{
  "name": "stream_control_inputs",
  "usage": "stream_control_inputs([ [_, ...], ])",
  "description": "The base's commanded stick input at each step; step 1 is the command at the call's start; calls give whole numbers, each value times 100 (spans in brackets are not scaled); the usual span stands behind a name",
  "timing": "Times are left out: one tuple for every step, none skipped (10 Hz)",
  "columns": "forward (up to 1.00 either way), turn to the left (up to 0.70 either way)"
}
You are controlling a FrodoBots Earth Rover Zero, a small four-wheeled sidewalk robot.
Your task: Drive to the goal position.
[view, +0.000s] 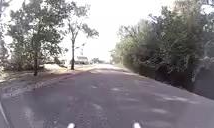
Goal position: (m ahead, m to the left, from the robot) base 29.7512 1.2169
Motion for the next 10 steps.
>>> stream_control_inputs([
  [70, 0],
  [70, 0],
  [70, 0],
  [70, 0],
  [70, 0],
  [70, 0],
  [70, 0],
  [70, 0],
  [70, 0],
  [70, 0],
])
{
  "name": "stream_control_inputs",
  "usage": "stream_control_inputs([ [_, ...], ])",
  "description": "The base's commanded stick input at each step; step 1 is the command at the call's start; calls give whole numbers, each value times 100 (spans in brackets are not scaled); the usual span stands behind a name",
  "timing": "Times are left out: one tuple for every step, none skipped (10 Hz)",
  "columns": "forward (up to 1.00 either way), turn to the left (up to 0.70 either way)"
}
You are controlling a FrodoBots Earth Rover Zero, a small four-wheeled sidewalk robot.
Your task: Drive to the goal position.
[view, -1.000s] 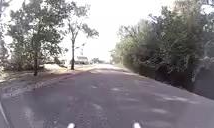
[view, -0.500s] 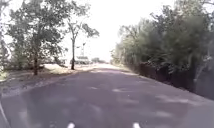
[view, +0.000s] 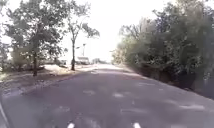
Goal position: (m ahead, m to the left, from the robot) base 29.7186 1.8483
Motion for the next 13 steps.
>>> stream_control_inputs([
  [70, 0],
  [70, 0],
  [70, 0],
  [70, 0],
  [70, 0],
  [70, 0],
  [70, 0],
  [70, 0],
  [70, 0],
  [70, 0],
  [70, 0],
  [70, 0],
  [70, 0],
])
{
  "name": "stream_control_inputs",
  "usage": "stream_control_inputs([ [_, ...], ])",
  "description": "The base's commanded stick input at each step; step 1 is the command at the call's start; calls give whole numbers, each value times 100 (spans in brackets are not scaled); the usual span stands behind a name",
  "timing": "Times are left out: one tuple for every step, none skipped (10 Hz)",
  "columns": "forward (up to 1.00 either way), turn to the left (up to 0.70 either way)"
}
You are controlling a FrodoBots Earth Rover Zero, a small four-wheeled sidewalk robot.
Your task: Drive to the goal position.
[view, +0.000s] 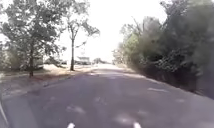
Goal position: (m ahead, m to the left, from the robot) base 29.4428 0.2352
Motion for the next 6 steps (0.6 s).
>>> stream_control_inputs([
  [70, 0],
  [70, 0],
  [70, 0],
  [70, 0],
  [70, 0],
  [70, 0],
])
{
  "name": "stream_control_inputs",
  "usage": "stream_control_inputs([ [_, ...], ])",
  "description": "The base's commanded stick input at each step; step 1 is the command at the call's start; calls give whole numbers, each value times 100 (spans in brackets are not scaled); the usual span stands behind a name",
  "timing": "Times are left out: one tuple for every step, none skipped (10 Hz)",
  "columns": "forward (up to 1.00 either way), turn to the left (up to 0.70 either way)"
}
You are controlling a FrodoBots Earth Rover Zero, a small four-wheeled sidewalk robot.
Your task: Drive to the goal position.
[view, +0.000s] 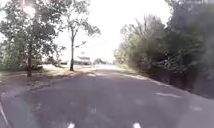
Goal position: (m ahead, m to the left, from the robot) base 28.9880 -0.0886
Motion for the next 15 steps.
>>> stream_control_inputs([
  [70, 0],
  [70, 0],
  [70, 0],
  [70, 0],
  [70, 0],
  [70, 0],
  [70, 0],
  [70, 0],
  [70, 0],
  [70, 0],
  [70, 0],
  [70, 0],
  [70, 0],
  [70, 0],
  [70, 0],
])
